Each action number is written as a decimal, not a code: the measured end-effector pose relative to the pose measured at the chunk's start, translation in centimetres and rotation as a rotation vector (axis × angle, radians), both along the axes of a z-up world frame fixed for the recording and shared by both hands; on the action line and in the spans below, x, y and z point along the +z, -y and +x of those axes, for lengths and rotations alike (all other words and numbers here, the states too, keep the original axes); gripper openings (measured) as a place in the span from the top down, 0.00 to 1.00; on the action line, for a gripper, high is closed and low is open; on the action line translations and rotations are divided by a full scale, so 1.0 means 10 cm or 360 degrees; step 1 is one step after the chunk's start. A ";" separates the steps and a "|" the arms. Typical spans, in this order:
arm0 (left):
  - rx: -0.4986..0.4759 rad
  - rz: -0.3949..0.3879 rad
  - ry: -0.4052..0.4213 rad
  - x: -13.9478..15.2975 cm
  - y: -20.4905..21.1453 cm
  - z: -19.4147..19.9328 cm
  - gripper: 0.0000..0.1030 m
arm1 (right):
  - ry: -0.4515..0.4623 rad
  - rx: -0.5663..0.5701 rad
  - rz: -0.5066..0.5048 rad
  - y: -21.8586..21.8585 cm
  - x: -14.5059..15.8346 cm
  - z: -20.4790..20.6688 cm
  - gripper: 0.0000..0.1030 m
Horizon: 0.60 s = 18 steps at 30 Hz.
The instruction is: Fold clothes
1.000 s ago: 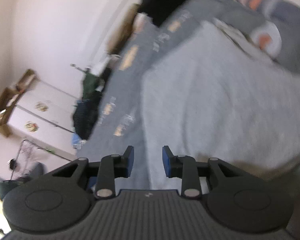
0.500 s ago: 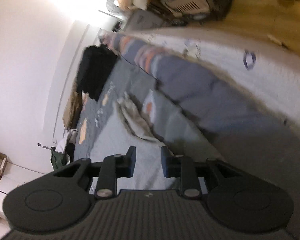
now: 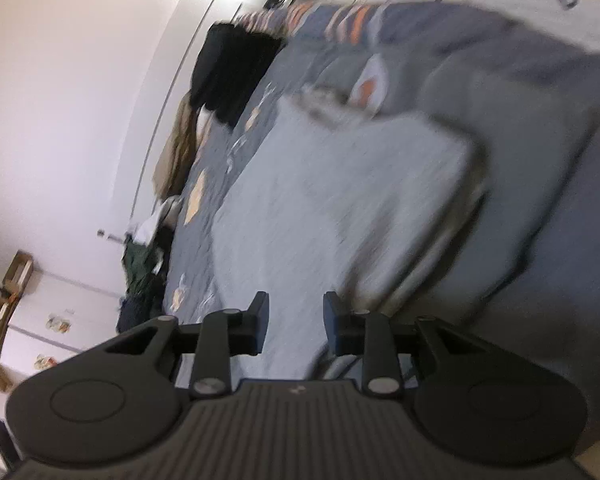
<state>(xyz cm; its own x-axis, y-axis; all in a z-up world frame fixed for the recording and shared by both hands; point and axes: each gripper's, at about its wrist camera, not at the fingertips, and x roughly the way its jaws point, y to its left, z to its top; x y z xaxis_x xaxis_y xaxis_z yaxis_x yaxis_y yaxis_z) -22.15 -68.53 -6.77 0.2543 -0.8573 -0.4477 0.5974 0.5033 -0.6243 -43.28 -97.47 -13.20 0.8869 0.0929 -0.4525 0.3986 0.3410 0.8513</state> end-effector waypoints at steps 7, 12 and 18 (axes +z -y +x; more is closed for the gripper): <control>-0.0068 0.0091 0.0071 -0.03 0.11 -0.11 0.00 | 0.0038 -0.0224 0.0021 0.31 0.17 -0.52 0.71; -0.0115 0.0144 0.0113 -0.05 0.18 -0.19 0.00 | 0.0001 -0.0296 0.0064 0.28 0.12 -0.67 0.67; -0.0149 0.0186 0.0159 -0.07 0.24 -0.26 0.00 | -0.0065 -0.0292 -0.0009 0.30 0.06 -0.48 0.66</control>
<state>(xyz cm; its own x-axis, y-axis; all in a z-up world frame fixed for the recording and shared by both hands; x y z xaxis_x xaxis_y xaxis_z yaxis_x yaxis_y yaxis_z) -24.72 -70.94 -7.49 0.2240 -0.8230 -0.5220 0.7011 0.5081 -0.5003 -48.08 -100.51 -12.57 0.8697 -0.0714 -0.4884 0.4887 0.2640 0.8316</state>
